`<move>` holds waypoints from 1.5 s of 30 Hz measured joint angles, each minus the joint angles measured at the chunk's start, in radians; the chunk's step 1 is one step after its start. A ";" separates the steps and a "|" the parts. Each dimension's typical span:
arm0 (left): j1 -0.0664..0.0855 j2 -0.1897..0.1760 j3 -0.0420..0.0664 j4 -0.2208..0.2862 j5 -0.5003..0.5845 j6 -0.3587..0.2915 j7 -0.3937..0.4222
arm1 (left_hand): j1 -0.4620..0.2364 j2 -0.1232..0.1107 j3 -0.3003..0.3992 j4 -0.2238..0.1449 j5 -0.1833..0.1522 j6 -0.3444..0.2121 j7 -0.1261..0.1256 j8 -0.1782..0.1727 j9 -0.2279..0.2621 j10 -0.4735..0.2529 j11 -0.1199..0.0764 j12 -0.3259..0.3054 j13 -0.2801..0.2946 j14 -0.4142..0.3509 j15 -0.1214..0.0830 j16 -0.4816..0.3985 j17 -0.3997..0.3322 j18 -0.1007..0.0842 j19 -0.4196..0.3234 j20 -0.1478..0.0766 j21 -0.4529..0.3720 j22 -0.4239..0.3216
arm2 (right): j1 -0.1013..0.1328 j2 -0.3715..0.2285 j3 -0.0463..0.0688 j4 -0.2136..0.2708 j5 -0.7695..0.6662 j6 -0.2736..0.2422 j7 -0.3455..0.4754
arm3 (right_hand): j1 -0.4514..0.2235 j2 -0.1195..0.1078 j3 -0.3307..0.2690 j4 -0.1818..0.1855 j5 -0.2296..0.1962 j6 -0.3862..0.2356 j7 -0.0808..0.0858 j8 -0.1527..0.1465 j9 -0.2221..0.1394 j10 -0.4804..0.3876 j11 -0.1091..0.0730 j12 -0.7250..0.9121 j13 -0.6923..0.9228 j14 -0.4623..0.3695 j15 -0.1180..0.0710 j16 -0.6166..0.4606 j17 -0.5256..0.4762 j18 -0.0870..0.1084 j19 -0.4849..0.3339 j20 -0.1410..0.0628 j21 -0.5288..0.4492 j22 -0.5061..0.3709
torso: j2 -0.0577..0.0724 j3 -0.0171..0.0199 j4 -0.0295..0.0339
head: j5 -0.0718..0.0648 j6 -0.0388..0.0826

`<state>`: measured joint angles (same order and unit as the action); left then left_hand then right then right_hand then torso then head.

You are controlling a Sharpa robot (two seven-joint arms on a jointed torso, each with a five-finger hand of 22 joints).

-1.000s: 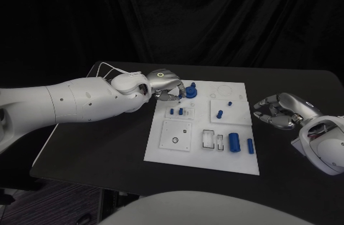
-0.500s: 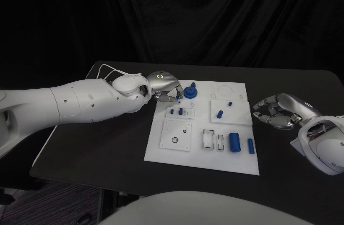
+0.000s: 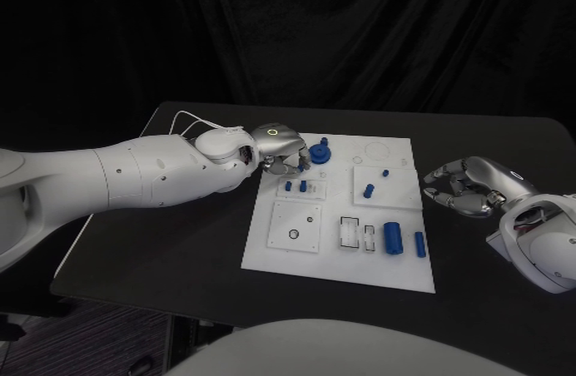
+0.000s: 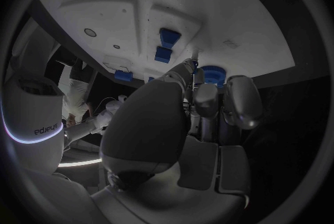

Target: Assemble the parts on the task board

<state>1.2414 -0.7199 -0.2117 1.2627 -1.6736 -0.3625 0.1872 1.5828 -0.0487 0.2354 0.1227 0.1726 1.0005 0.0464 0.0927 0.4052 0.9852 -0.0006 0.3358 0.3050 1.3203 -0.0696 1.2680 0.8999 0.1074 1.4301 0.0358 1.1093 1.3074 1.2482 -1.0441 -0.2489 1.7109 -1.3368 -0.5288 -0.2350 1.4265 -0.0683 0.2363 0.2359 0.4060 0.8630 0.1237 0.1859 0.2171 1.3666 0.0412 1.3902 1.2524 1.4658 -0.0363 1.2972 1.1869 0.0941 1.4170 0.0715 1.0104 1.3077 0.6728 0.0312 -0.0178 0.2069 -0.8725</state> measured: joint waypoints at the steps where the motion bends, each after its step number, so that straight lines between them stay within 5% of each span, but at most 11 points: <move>1: 0.000 0.000 0.000 0.000 0.000 0.001 0.000 | 0.000 0.000 0.000 0.000 0.000 0.000 0.000 0.000 0.000 0.000 0.000 0.000 0.000 0.000 0.000 0.000 0.000 0.000 0.000 0.000 0.000 0.000 | 0.000 0.000 0.000 0.000 0.000 0.000 0.000 | 0.000 0.000 0.000 0.000 0.000 0.000 0.000 0.000 0.000 0.000 0.000 0.000 0.000 0.000 0.000 0.000 0.000 0.000 0.000 0.000 0.000 0.000 | 0.000 0.0001 -0.0003 | 0.000 0.000; 35: -0.010 0.030 0.002 -0.039 0.000 0.015 -0.010 | -0.004 -0.012 0.009 -0.002 -0.009 -0.004 0.003 -0.009 0.000 -0.002 0.001 -0.007 0.003 -0.011 0.004 -0.015 -0.022 0.000 -0.003 0.003 -0.012 0.000 | 0.000 0.003 0.000 -0.002 0.002 0.002 0.000 | 0.000 0.000 0.003 -0.003 0.000 0.000 0.000 0.000 -0.001 0.000 0.000 0.000 0.001 0.000 0.000 0.000 -0.001 0.000 0.000 0.000 -0.004 0.000 | -0.001 0.0010 -0.0001 | 0.000 0.000; 45: -0.016 0.034 0.000 -0.052 0.000 0.028 -0.017 | -0.045 -0.052 0.022 0.017 -0.069 -0.119 -0.040 -0.030 -0.031 -0.084 0.034 -0.081 -0.021 -0.048 0.027 -0.045 -0.075 0.000 -0.028 0.020 -0.072 0.000 | 0.000 0.004 0.000 -0.003 0.002 0.003 0.000 | 0.000 0.000 0.006 -0.006 0.000 0.000 0.000 0.000 -0.002 0.000 0.000 0.000 0.001 0.000 0.000 0.000 -0.001 0.000 0.000 0.000 -0.004 0.000 | 0.000 0.0010 -0.0001 | -0.001 0.000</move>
<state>1.2259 -0.6856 -0.2119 1.2110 -1.6737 -0.3347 0.1704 1.5379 -0.1011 0.2570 0.1396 0.1036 0.8817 0.0063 0.0628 0.3739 0.9012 0.0338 0.2552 0.2841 1.2720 -0.0428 1.2234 0.8252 0.1075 1.4025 0.0557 1.0371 1.3074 1.2479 -1.0403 -0.2489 1.7076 -1.3352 -0.5255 -0.2349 1.4265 -0.0683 0.2419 0.2302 0.4059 0.8629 0.1238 0.1859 0.2152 1.3666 0.0412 1.3901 1.2531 1.4658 -0.0363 1.2972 1.1859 0.0941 1.4170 0.0715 1.0068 1.3074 0.6727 0.0321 -0.0179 0.2058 -0.8725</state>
